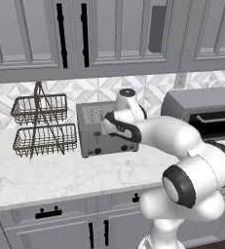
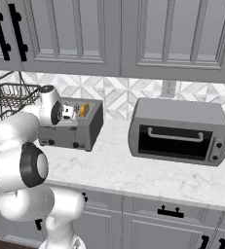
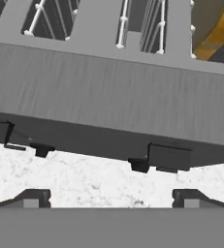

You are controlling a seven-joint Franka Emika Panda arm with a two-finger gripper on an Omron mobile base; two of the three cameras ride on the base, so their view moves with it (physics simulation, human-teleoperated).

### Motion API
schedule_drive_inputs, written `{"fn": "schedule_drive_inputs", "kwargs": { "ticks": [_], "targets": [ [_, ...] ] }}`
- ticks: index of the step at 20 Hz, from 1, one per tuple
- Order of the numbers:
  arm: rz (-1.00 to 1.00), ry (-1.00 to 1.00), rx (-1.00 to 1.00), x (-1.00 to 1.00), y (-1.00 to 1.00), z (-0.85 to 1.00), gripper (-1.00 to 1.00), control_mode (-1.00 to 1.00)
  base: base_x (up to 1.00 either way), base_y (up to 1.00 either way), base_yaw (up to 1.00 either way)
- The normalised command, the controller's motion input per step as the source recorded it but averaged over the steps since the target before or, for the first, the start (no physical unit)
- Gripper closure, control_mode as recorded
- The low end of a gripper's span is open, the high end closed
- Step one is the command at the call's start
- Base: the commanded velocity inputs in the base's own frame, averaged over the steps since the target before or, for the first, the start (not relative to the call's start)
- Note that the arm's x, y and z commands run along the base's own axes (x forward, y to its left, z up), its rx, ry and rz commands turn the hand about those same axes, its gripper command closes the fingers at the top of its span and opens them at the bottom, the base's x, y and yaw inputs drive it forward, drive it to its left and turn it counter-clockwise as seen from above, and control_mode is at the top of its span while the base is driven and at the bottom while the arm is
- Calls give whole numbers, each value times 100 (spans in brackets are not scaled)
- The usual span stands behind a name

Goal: Start the toaster. Once the lever pops up, take the bread to the plate on the dining counter.

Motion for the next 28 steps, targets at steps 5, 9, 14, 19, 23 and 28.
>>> {"fn": "schedule_drive_inputs", "kwargs": {
  "ticks": [5,9,14,19,23,28],
  "targets": [
    [3,-6,0,19,0,-19,-100,-100,0,0,0],
    [1,-4,0,11,0,-30,-100,-100,0,0,0],
    [0,-4,0,28,0,-22,-100,-100,0,0,0],
    [0,-1,0,30,0,-29,-100,-100,0,0,0],
    [0,0,0,1,0,-70,-100,-100,0,0,0],
    [0,0,0,-10,0,-94,-100,-100,0,0,0]
  ]
}}
